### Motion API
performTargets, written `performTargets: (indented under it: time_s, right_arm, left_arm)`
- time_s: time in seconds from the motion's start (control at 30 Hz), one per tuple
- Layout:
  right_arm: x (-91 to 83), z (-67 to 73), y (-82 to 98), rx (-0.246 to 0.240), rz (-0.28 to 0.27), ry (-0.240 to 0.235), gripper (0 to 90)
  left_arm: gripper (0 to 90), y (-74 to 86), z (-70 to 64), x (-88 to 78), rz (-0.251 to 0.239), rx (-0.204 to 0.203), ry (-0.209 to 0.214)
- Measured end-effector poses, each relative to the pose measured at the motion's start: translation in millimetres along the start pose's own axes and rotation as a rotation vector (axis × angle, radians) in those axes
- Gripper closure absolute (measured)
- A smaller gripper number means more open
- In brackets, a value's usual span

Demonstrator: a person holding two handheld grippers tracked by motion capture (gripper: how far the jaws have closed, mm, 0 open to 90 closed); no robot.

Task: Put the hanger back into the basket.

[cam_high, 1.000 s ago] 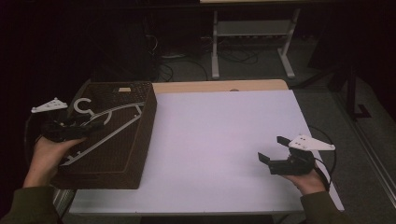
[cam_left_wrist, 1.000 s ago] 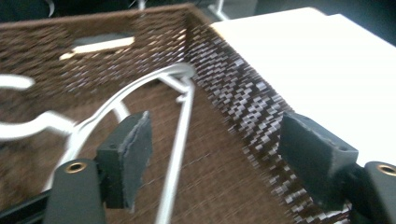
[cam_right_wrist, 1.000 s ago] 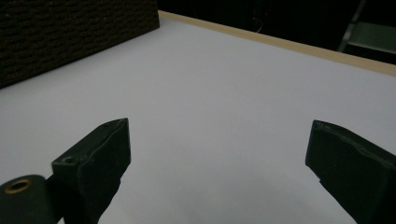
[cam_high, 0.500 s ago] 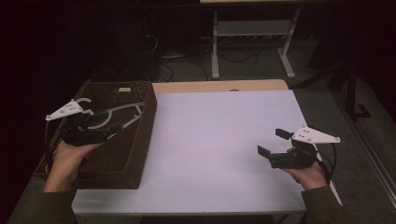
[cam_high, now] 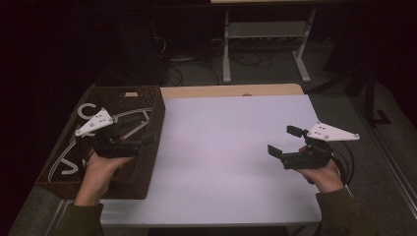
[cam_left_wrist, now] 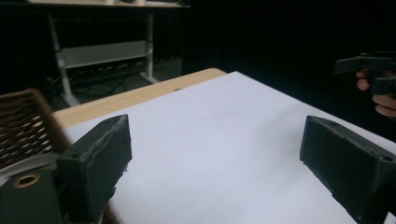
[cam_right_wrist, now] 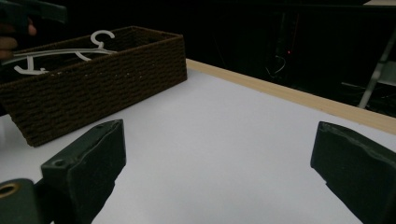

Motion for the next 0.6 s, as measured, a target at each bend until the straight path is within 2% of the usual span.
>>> performTargets:
  time_s: [0.17, 0.33, 0.43, 0.6]
  right_arm:
    - [0.3, 0.8, -8.4, 0.005, -0.038, -0.016, 1.4]
    - [0.4, 0.8, -18.0, 0.018, -0.077, -0.029, 1.4]
    - [0.1, 0.4, -22.9, 0.012, -0.086, -0.032, 1.4]
    - [-3.4, -0.7, -30.3, 0.005, -0.135, -0.039, 1.4]
  left_arm:
    - [7.1, 3.0, -6.8, 8.3, -0.022, 0.013, 0.030]
    - [5.4, 9.1, -7.7, 12.5, -0.032, 0.004, 0.058]
    - [3.4, 11.4, -7.9, 12.9, -0.050, 0.006, 0.061]
    - [2.6, 15.1, -7.1, 13.0, -0.065, 0.000, 0.060]
Point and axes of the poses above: each handheld gripper's, and its own axes: x roughly forward along the jaws, y roughly out of its underside, z roughly to its left, the point moved 2 cm from there along x, roughly forward along the jaws, and after that the axes turned 10 degrees about -x, right-handed, at the moved point
